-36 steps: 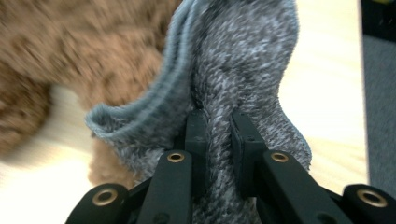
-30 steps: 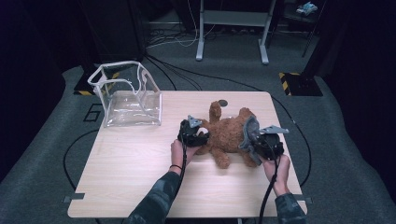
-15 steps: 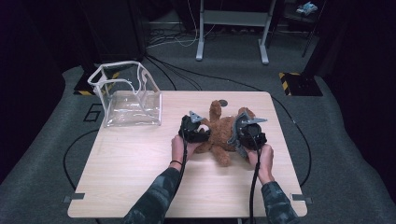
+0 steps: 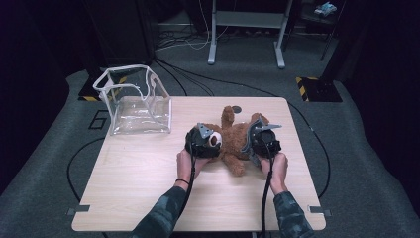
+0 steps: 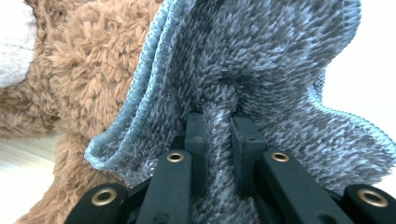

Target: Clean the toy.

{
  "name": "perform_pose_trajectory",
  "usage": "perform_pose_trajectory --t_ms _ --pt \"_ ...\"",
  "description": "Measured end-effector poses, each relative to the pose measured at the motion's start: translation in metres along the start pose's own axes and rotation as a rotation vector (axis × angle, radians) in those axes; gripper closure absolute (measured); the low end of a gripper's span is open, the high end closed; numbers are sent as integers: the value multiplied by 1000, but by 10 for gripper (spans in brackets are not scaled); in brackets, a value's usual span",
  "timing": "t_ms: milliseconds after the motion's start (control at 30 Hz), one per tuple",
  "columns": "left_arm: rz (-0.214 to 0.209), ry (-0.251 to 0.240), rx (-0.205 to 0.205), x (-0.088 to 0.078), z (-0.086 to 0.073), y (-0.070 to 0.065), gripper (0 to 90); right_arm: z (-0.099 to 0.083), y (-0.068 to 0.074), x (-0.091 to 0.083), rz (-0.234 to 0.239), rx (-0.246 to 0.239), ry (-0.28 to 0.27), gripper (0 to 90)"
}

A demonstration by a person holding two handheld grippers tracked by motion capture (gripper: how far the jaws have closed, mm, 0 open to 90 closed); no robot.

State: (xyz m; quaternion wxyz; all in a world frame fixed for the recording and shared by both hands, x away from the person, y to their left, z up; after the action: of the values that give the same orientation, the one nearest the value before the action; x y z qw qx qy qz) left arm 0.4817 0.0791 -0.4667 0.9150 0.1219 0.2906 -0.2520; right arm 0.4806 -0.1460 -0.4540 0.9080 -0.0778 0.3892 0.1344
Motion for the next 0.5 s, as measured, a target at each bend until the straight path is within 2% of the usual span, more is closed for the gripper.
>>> perform_pose_trajectory --t_ms 100,200,333,500 --pt "30 16 24 10 -4 -5 239 0 -1 -1 12 9 -5 788" --pt "56 23 49 14 -2 -8 368 -1 -6 -8 18 23 -32 783" --pt "33 51 12 15 3 -3 441 -3 -12 -21 16 39 -75 782" --pt "-2 102 -35 16 14 5 454 -5 -13 -38 20 16 -120 782"
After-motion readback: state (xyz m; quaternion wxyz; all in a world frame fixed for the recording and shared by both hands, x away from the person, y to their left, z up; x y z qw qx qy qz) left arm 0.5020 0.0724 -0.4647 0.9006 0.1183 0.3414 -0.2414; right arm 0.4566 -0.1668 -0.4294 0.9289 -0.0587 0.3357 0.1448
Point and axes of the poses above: each handheld gripper's, and its own axes: x roughly forward along the jaws, z roughly out of its top, y roughly to its left, the point moved 2 cm from there along x, roughly forward along the jaws
